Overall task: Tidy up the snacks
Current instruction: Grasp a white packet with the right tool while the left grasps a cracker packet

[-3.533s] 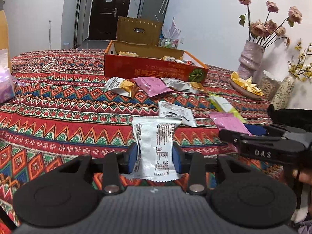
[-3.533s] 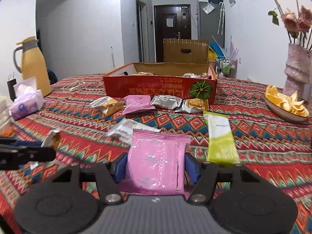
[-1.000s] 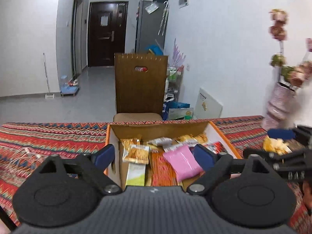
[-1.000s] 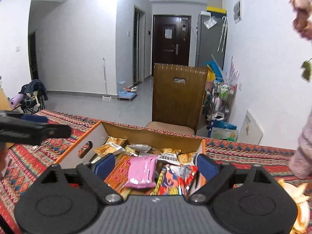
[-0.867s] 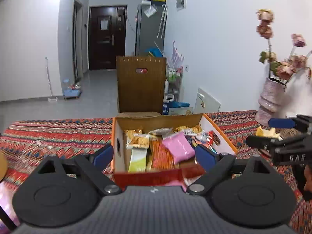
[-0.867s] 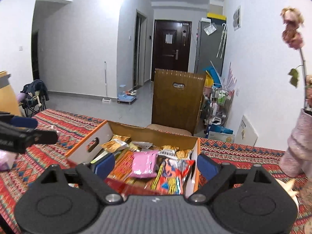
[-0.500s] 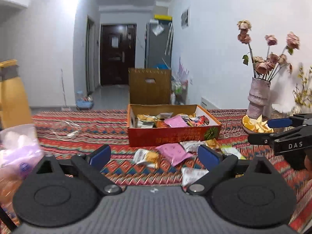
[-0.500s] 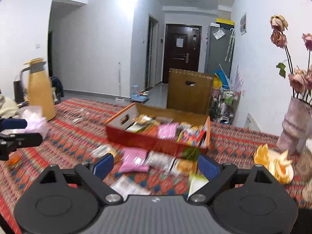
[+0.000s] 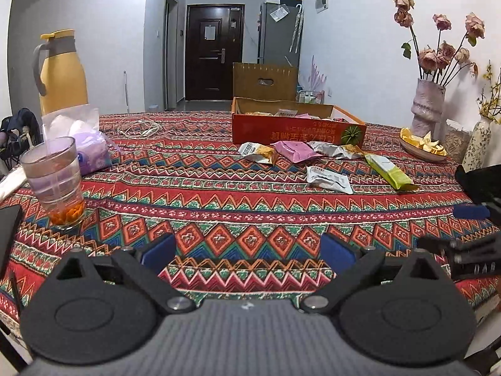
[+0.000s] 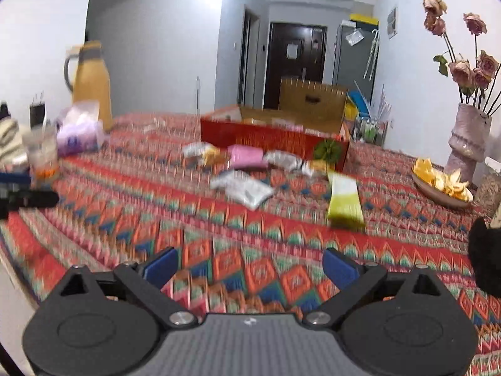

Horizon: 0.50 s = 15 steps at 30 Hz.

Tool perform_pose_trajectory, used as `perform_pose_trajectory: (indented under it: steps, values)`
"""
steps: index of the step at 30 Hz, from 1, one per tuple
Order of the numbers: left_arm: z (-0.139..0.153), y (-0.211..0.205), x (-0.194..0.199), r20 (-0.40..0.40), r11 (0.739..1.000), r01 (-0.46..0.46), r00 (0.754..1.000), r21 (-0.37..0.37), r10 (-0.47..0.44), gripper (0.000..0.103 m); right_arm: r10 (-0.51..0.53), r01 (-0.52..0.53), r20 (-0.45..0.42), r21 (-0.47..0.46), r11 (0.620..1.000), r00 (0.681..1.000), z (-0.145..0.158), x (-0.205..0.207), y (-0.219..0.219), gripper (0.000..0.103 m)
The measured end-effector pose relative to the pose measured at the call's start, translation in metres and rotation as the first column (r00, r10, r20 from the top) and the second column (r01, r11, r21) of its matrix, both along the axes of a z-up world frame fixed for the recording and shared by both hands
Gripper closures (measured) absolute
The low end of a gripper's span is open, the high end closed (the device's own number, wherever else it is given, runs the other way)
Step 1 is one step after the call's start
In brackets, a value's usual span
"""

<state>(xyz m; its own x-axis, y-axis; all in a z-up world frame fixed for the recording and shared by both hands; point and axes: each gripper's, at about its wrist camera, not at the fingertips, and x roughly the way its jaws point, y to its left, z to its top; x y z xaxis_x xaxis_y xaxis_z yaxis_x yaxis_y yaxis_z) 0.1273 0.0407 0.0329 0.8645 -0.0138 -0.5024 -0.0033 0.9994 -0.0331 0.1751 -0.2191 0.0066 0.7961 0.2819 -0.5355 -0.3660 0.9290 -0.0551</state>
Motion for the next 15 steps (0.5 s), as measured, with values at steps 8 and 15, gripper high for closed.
perform_pose_trajectory:
  steps: [8, 15]
  values:
    - [0.003, 0.008, 0.03, 0.013, 1.0, 0.011, 1.0, -0.024, -0.011, 0.003, 0.011, -0.01, -0.014, 0.003, 1.0, 1.0, 0.005, 0.036, 0.011, 0.004]
    - [-0.016, 0.019, 0.082, -0.107, 0.986, -0.004, 0.994, -0.168, -0.014, 0.003, 0.08, -0.082, -0.063, -0.025, 0.996, 0.995, -0.007, 0.109, 0.034, 0.007]
